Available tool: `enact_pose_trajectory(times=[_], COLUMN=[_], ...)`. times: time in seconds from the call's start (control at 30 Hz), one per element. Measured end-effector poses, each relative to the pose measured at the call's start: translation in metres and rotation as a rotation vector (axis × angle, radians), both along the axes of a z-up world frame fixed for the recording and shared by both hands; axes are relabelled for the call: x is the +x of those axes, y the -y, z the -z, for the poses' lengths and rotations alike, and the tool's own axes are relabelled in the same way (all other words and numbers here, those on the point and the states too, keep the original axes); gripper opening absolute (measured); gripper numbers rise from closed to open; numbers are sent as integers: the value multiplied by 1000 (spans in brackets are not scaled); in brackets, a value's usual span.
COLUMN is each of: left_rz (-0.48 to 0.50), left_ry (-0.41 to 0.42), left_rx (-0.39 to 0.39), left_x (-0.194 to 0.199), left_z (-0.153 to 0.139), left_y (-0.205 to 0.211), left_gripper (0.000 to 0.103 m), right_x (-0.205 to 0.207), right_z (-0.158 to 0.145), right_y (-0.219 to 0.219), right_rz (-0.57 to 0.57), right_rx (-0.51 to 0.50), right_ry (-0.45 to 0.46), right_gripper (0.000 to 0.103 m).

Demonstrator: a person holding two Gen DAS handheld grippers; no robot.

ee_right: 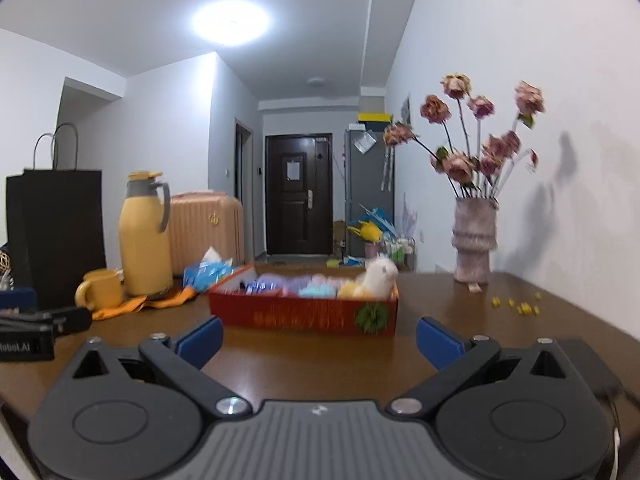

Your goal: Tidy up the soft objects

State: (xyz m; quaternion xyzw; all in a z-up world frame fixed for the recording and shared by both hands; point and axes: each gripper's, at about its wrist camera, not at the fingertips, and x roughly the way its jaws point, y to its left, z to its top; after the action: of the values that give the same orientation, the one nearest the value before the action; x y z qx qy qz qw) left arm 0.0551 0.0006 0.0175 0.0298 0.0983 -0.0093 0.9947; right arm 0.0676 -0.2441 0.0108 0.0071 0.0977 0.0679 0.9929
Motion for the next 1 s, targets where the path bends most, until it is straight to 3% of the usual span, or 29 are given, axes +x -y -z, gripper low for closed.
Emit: enact_pose_trajectory(times=[0.1, 0.17, 0.2, 0.27, 0.4, 1.0], left_rz=[5, 23, 21, 4, 10, -1], left_ry=[-17, -29, -21, 1, 10, -9], left_rx=[6, 1, -3, -3, -6, -16], left_x=[-27, -36, -38, -41, -43, -38], left_z=[6, 6, 5, 1, -1, 1], left_y=[4, 6, 7, 9, 9, 3], left_gripper=[103, 103, 103, 103, 103, 103], right_x=[-36, -58, -62, -64, -66, -60], right_z=[17, 26, 27, 24, 23, 19], right_y=[-4, -5, -8, -14, -7, -10], right_rz=[66, 47, 13, 40, 31, 2], right_rx=[53, 106, 76, 0, 65, 66], right_ry=[-58, -66, -56, -30, -26, -13], right_gripper=[103, 103, 103, 103, 103, 103])
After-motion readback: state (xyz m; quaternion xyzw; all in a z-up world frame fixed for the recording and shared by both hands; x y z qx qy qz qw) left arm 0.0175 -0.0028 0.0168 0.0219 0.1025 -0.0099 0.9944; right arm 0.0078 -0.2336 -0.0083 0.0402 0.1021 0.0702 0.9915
